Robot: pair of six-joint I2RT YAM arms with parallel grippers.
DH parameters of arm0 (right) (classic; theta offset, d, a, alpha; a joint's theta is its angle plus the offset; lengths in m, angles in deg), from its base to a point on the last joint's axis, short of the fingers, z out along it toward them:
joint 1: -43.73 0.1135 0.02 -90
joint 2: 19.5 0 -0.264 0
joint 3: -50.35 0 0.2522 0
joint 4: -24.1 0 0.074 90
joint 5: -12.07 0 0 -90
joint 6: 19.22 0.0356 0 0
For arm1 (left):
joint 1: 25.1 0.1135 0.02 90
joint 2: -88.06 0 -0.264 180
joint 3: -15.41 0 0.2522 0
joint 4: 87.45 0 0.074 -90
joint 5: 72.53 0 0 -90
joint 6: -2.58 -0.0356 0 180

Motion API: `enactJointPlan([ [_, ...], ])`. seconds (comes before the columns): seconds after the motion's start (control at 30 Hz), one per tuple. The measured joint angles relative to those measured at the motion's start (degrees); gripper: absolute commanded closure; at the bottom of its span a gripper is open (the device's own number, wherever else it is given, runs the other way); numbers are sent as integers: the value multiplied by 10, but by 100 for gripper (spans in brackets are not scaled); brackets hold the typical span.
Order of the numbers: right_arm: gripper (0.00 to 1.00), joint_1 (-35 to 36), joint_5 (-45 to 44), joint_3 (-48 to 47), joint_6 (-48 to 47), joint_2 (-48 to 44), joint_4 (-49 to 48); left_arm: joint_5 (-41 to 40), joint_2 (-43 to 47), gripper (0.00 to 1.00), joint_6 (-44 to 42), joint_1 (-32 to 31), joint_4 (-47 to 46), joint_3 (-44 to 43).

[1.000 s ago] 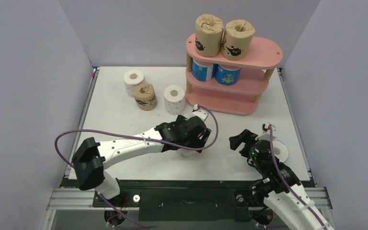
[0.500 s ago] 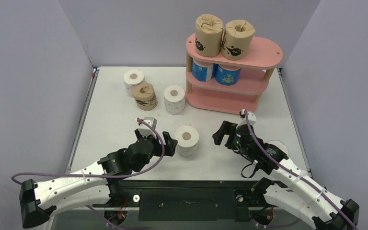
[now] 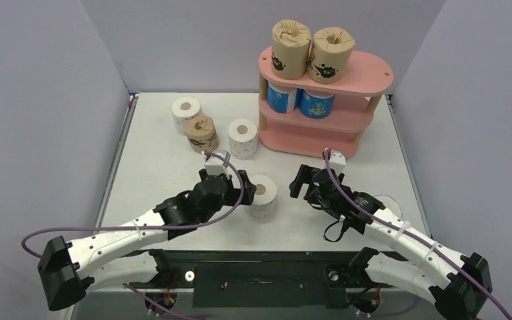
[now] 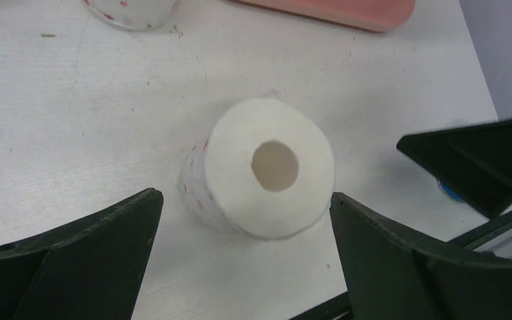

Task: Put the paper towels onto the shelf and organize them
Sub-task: Pick up the paper towel from the center of the board.

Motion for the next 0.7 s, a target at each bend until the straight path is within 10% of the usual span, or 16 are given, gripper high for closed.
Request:
enactJointPlan([
  [0.7,10,-23,-14,75,12,-67,0,165,-223,37,-6,109,75,-119],
])
